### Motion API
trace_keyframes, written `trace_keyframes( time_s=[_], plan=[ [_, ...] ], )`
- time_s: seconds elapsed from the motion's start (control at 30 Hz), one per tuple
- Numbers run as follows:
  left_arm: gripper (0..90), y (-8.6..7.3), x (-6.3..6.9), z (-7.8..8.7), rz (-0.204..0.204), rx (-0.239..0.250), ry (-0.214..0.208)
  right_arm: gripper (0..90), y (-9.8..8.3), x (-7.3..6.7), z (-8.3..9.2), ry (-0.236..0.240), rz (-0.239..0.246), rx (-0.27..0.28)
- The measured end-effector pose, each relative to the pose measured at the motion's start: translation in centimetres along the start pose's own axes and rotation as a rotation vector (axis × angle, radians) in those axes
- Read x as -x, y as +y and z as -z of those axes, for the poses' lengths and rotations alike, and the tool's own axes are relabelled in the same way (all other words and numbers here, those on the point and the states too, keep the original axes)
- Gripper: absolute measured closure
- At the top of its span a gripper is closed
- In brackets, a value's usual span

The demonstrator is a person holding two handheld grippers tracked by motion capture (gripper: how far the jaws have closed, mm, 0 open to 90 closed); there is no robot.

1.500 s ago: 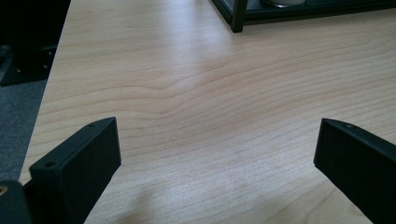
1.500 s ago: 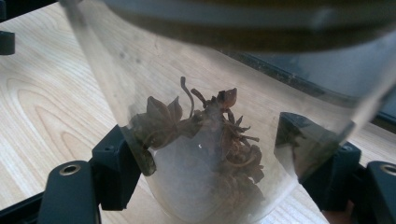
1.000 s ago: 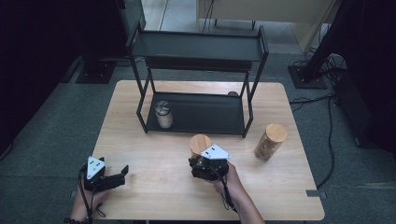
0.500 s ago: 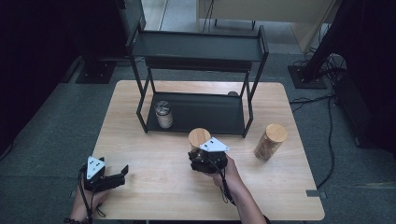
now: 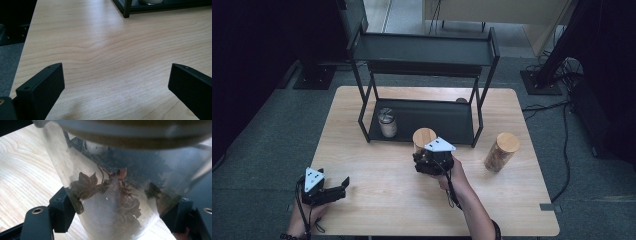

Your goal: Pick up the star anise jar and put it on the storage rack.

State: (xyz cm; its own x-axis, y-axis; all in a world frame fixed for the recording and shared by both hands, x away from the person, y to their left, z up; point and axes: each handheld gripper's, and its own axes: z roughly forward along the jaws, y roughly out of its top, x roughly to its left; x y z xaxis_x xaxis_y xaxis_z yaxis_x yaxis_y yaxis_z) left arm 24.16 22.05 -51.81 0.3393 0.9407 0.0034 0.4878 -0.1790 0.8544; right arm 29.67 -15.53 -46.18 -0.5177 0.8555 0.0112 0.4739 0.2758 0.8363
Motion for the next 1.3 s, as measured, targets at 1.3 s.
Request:
trace_keyframes(
  time_s=[1.3],
  plan=[
    [0.9,0.0,0.1,0.0,-0.01,0.002,-0.006,25.1,3.7,1.7,-3.6,-0.034,-0.023,-0.011]
  ],
)
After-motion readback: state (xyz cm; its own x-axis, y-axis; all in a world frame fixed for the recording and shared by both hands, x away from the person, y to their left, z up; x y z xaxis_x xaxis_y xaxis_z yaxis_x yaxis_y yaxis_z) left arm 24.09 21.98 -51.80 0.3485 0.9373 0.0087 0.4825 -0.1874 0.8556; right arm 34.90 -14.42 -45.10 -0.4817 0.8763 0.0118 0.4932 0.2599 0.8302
